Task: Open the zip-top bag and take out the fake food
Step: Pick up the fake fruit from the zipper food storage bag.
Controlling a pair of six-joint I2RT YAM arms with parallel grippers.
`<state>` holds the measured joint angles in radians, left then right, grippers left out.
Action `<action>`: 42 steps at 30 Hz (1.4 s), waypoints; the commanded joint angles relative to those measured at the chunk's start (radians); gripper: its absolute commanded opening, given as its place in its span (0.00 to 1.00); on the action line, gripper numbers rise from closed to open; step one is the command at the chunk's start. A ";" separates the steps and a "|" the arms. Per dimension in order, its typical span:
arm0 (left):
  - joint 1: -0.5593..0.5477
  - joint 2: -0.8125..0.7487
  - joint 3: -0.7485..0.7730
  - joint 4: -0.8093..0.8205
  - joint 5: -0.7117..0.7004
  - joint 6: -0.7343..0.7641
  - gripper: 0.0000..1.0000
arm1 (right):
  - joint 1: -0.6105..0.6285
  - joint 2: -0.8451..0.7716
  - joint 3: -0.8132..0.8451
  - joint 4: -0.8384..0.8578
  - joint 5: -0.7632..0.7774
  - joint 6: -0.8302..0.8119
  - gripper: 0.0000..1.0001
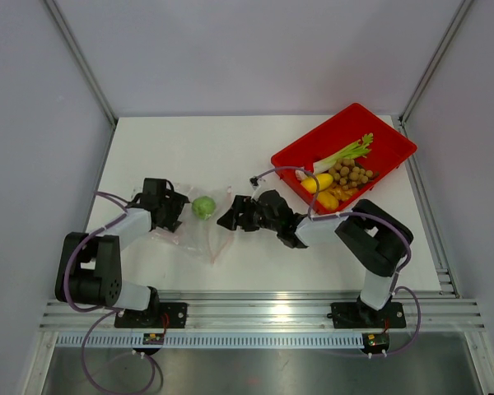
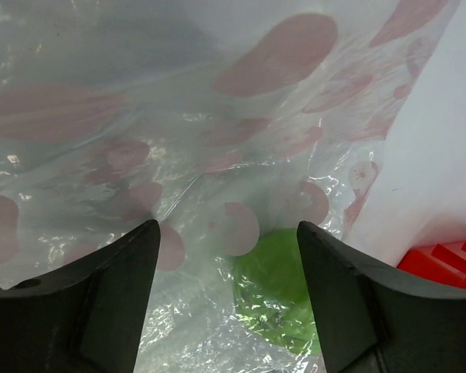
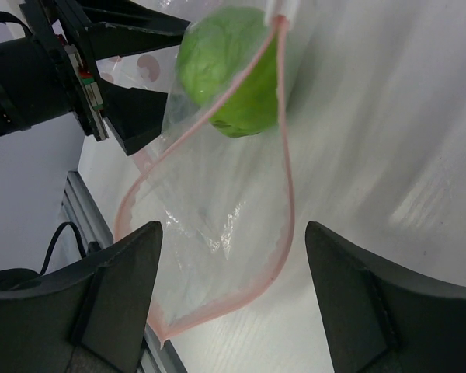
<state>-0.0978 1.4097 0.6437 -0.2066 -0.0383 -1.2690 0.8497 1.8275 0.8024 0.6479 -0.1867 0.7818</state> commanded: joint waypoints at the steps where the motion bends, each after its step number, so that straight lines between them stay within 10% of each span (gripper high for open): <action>1: 0.006 0.017 -0.007 0.058 0.011 0.011 0.72 | 0.034 -0.076 0.073 -0.137 0.114 -0.070 0.81; 25: 0.003 0.061 0.056 0.023 -0.003 0.089 0.72 | 0.258 -0.070 0.241 -0.399 0.598 -0.438 0.78; 42: -0.013 0.118 0.129 -0.014 0.067 0.174 0.77 | 0.276 0.064 0.337 -0.361 0.559 -0.641 0.79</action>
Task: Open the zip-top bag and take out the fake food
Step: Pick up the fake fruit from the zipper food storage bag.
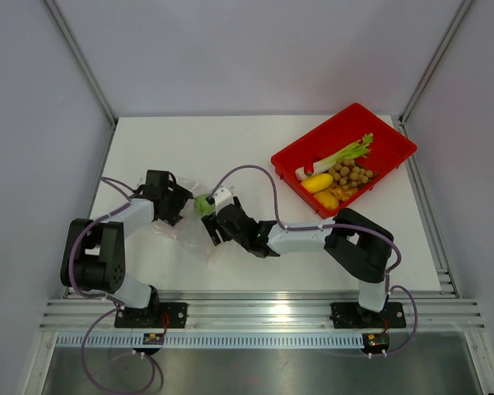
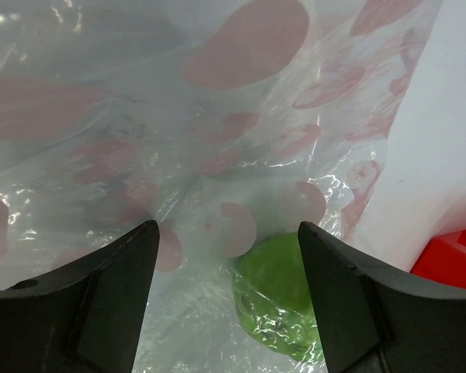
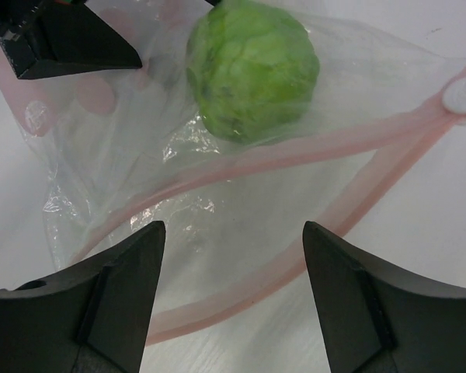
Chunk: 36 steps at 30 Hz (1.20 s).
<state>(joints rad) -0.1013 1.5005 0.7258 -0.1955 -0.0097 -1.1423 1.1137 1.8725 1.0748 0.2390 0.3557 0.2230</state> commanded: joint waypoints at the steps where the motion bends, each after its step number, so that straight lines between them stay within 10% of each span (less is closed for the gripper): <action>1: -0.014 0.036 0.053 -0.030 0.042 0.053 0.77 | 0.014 0.025 0.071 0.046 0.009 -0.106 0.79; 36: -0.046 0.058 0.049 -0.030 0.209 0.095 0.91 | -0.054 0.205 0.212 0.089 0.034 -0.404 0.98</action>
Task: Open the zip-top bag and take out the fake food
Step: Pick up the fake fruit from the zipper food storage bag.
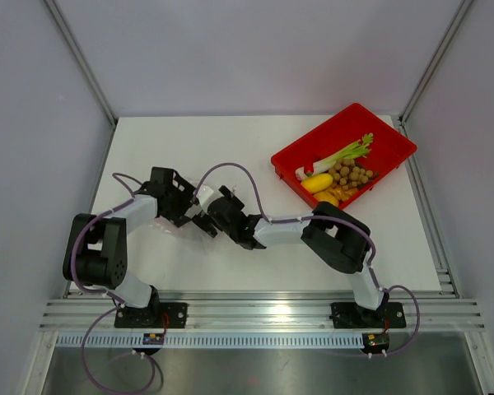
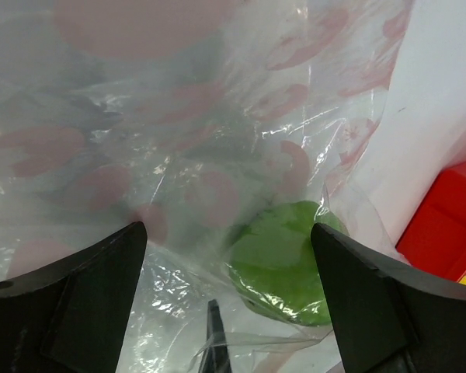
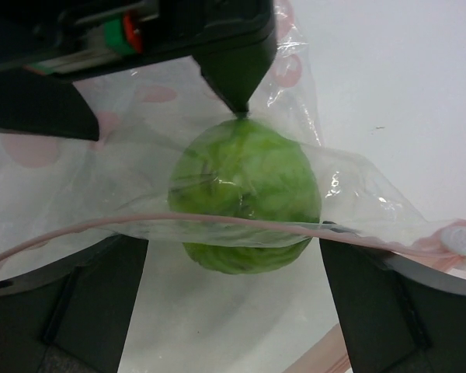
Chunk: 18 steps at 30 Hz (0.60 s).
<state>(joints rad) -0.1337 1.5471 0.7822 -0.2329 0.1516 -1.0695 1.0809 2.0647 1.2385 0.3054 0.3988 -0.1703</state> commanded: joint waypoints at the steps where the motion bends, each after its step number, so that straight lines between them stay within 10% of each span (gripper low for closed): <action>1: -0.012 0.013 -0.008 0.013 0.051 0.022 0.91 | -0.027 0.014 0.056 0.024 -0.008 -0.012 0.99; 18: -0.012 0.056 0.002 0.038 0.074 0.010 0.91 | -0.053 -0.031 0.035 0.024 -0.060 0.017 0.69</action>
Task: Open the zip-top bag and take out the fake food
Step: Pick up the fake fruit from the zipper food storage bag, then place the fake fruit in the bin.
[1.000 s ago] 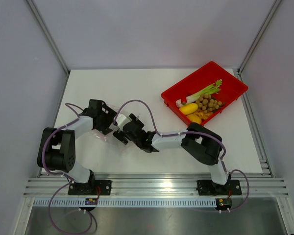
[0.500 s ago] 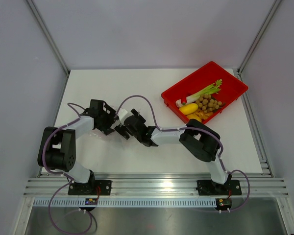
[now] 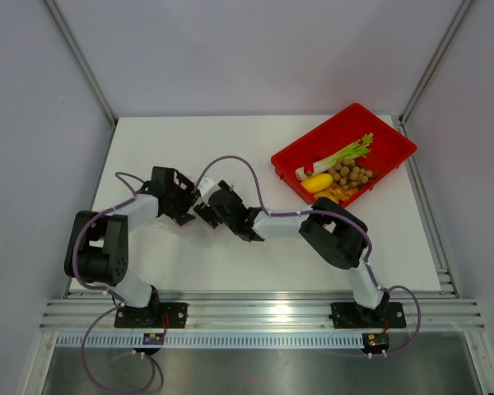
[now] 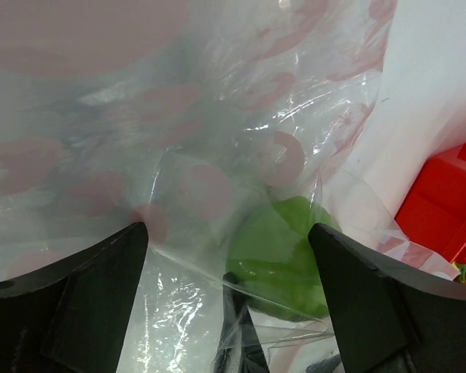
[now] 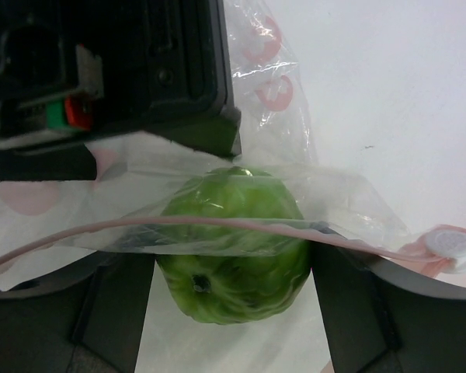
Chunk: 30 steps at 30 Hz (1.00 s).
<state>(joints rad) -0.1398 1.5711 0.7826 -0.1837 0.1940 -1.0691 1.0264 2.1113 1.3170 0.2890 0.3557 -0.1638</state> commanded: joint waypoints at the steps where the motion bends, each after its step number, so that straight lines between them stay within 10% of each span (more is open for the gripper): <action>1: 0.003 0.032 -0.003 0.004 0.036 0.005 0.91 | 0.000 -0.103 -0.058 0.045 -0.017 0.010 0.68; 30: 0.101 -0.111 -0.104 0.133 -0.131 -0.061 0.89 | -0.245 -0.546 -0.222 -0.142 -0.026 0.483 0.69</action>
<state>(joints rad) -0.0460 1.5223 0.7105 -0.0814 0.1226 -1.1366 0.8120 1.6615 1.1172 0.1631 0.2951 0.2390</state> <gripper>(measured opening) 0.897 0.804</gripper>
